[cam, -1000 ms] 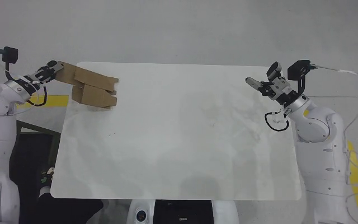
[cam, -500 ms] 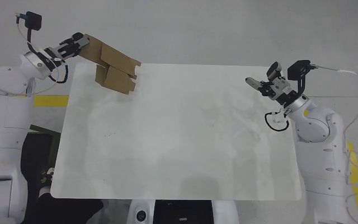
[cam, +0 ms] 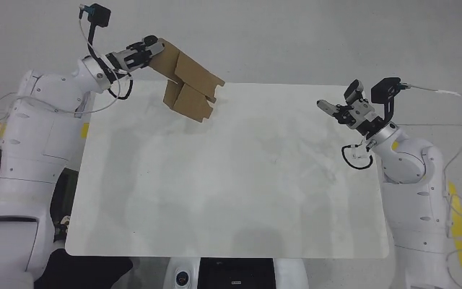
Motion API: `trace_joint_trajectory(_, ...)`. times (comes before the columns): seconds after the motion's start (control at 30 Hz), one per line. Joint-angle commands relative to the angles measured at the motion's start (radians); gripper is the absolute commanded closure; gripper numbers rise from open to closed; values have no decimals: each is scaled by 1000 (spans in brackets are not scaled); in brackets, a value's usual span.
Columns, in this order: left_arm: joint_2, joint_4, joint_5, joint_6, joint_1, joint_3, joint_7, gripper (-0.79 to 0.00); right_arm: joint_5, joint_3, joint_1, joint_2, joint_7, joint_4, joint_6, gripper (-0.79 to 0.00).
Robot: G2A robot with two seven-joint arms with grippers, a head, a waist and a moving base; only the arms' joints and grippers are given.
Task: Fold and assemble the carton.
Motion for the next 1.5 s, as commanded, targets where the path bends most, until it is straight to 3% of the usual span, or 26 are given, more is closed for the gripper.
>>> trace_joint_trajectory(0.0,-7,-11,-8,-4,6,18,8,0,0,0,0,0,0,0,0,-785)
trace_joint_trajectory(0.43,-18,-81,-86,-84,76,18,3,0,7,-7,-8,-1,-1,-1,8,-785)
trace_joint_trajectory(0.53,-14,-100,-81,-140,91,4,-21,0,147,-40,-15,-6,0,33,6,-785)
trace_joint_trajectory(0.7,-8,-131,-96,-203,115,-11,-58,0,384,-120,37,-9,119,126,-43,-785)
trace_joint_trajectory(1.0,-1,-174,-130,-248,145,-27,-114,0,834,-305,156,-17,472,269,-108,-785)
trace_joint_trajectory(1.13,1,-198,-151,-250,156,-30,-138,0,939,-373,207,-20,586,313,-136,-785)
trace_joint_trajectory(1.47,8,-241,-226,-238,176,-52,-195,0,969,-550,278,-11,551,343,-171,-785)
